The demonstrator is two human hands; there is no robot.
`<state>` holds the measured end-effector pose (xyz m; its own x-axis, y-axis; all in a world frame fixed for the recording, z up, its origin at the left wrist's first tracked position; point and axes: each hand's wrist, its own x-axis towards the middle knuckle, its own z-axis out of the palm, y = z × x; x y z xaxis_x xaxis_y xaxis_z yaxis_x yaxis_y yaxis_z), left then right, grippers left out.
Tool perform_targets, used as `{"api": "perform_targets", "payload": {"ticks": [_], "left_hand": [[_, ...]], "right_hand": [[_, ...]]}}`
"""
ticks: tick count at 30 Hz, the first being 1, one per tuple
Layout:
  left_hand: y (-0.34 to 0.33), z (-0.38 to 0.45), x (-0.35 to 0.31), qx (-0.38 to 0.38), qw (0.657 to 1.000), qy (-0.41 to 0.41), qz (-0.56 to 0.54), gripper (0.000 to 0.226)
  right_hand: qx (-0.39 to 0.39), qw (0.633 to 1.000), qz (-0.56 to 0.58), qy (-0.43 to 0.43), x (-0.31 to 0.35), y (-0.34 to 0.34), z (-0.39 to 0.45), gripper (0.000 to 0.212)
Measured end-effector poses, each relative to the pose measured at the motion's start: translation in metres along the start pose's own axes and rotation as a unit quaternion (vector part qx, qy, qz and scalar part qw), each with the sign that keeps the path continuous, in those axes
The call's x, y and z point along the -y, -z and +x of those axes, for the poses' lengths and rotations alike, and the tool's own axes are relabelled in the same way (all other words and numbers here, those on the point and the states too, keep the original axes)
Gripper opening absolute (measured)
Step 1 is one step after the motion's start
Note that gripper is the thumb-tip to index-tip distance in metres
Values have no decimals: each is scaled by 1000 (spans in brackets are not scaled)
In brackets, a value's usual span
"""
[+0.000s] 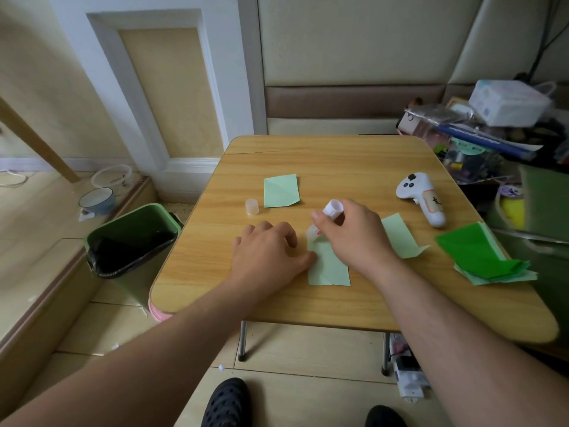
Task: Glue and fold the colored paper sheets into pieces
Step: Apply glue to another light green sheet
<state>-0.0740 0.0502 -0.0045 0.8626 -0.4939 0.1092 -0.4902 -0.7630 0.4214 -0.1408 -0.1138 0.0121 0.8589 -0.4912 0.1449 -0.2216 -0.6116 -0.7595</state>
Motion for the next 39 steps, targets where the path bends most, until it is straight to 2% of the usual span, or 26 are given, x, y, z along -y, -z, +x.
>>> {"api": "perform_targets", "payload": {"ticks": [12, 19, 24, 27, 30, 39], "left_hand": [[5, 6, 2, 33, 999, -12, 20, 36], [11, 12, 18, 38, 995, -89, 8, 35], [9, 12, 20, 30, 995, -92, -5, 36], [8, 12, 19, 25, 996, -87, -6, 35], [7, 13, 18, 16, 997, -73, -11, 36], [3, 14, 19, 10, 997, -75, -2, 39]], "right_hand": [[-3, 998, -67, -13, -16, 19, 4, 27], [-14, 997, -75, -17, -17, 33, 2, 22], [-20, 995, -99, -4, -9, 30, -1, 21], [-40, 998, -52, 11, -2, 23, -3, 23], [-5, 1000, 19, 1, 2, 12, -3, 26], [16, 1000, -14, -1, -3, 9, -2, 27]]}}
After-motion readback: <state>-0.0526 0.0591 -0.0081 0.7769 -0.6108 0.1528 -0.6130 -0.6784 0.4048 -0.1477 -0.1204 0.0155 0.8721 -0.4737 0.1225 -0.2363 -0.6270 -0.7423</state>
